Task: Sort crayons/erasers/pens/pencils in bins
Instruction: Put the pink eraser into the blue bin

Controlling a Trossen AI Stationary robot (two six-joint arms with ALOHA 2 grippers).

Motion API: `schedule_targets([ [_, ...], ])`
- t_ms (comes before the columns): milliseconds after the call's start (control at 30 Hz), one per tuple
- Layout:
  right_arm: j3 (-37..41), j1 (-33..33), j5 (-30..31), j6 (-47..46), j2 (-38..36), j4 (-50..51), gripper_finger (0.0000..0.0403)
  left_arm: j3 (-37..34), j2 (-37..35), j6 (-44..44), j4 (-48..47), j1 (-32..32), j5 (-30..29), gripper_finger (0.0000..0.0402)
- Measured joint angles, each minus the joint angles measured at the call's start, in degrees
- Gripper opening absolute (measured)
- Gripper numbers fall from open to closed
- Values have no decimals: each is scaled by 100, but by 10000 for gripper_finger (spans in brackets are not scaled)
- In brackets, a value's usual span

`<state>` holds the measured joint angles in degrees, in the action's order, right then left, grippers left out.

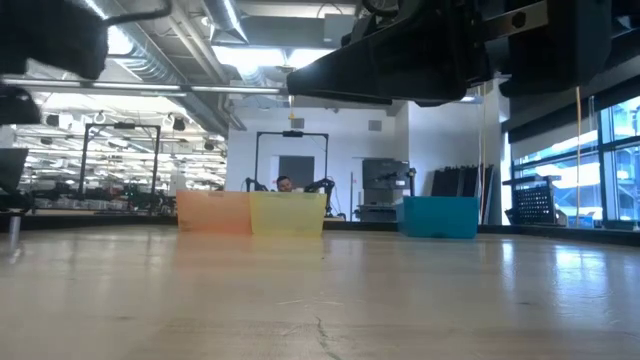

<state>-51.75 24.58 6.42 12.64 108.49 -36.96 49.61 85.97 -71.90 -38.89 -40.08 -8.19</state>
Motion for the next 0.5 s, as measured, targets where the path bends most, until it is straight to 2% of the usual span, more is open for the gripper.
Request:
schedule_targets([
  [300, 0, 0, 0, 2, 0, -1, 131, 218, -11, 308, -547, -59, 149, 100],
  [500, 0, 0, 0, 1, 0, -1, 131, 8, -10, 346, -643, -424, -23, 134],
])
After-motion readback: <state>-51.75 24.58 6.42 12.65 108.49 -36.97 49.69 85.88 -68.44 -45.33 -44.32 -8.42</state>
